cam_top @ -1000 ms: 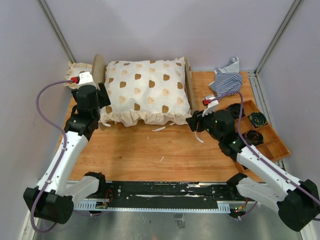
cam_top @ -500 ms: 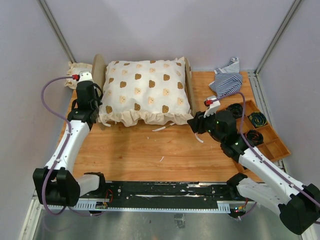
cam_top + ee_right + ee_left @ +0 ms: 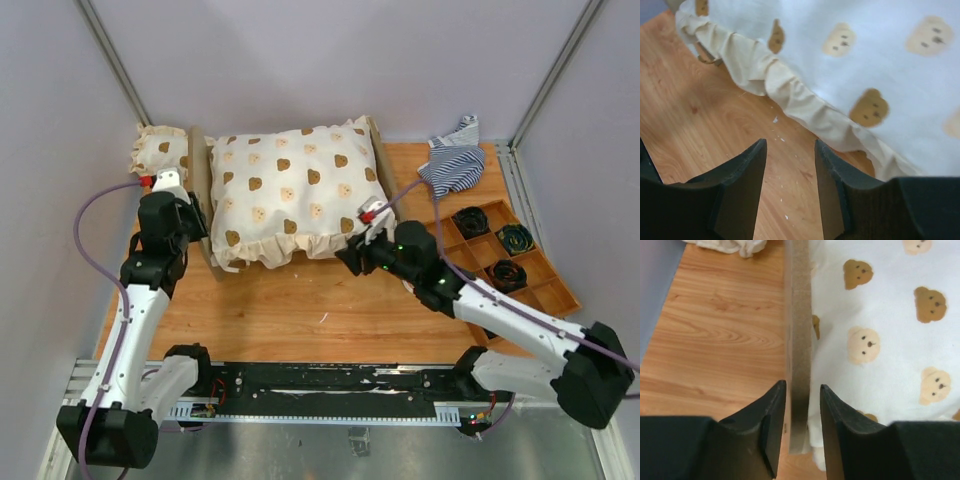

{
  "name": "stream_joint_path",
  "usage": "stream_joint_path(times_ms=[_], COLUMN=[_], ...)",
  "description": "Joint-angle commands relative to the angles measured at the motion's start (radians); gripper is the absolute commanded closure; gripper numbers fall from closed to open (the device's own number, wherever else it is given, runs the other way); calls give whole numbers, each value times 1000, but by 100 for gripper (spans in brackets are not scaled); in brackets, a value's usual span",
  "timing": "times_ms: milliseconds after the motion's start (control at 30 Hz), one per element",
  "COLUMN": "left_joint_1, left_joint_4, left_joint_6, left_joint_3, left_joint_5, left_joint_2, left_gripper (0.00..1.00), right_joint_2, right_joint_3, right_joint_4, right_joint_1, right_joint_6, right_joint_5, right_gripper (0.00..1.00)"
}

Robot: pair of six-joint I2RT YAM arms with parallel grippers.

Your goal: Set up the pet bed

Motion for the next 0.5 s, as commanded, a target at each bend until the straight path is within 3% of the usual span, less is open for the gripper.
stream_joint_path(times_ms=[0, 67, 233, 467], left_joint_1=[0, 0, 0, 0], left_joint_4=[13, -22, -141, -161], left_joint_6=[-96, -118, -192, -251], left_joint_3=[17, 41, 146, 184], left_joint_5=[62, 32, -10, 96], left_joint_2=[-42, -53, -75, -177], left_gripper=[45, 34, 24, 23], right_joint_2=[157, 256, 497, 762], right_joint_3=[115, 168, 333, 587], right_joint_4=[128, 155, 215, 160], right_joint_1=[174, 225, 304, 327], right_joint_6=[-259, -342, -587, -813], right_joint_5=[9, -19, -61, -84], right_gripper=[53, 50, 38, 38])
